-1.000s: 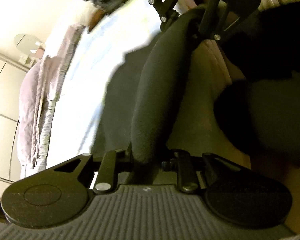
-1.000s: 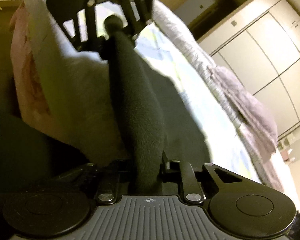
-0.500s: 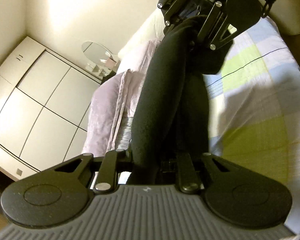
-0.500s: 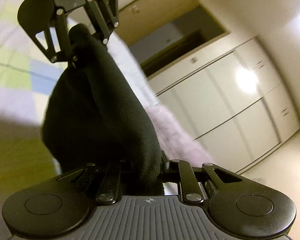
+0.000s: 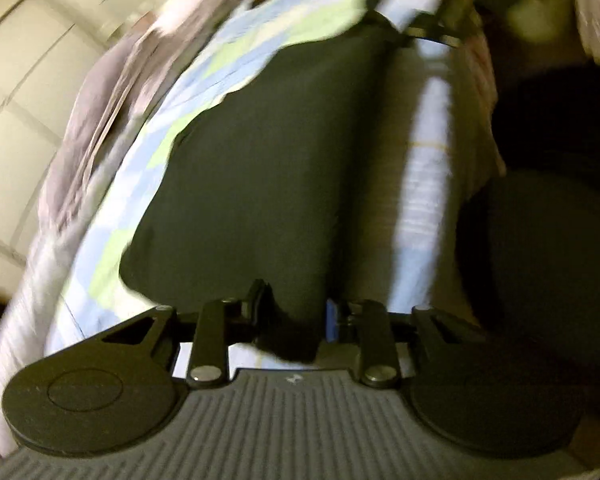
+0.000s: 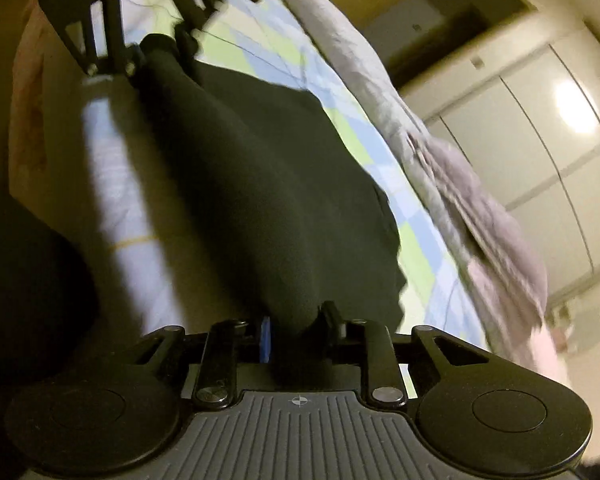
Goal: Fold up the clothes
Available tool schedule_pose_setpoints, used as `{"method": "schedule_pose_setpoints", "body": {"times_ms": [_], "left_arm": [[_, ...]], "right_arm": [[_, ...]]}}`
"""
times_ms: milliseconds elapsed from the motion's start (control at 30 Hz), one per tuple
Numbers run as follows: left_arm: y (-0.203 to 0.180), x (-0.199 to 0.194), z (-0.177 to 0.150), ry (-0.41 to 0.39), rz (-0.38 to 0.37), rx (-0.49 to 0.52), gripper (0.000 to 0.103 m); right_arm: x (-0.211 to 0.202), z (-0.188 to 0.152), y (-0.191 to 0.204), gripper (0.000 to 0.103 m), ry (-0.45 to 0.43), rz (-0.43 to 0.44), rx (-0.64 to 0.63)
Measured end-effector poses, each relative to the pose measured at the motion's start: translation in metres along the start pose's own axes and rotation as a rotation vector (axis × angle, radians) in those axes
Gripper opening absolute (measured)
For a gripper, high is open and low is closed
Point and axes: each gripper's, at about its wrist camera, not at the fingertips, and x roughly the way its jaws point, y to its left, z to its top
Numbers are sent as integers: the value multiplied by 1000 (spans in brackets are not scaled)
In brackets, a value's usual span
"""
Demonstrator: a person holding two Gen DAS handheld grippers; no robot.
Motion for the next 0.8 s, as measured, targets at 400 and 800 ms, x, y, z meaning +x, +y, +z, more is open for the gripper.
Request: {"method": "schedule_pose_setpoints", "body": {"times_ms": [400,800], "left_arm": [[-50,-10,18,-38,138,130,46],[-41,67,27,89,280,172,48]], "right_arm": [[-10,17,28,66,-35,-25,-14],[61,17,31,52,-50,-81,-205]]}}
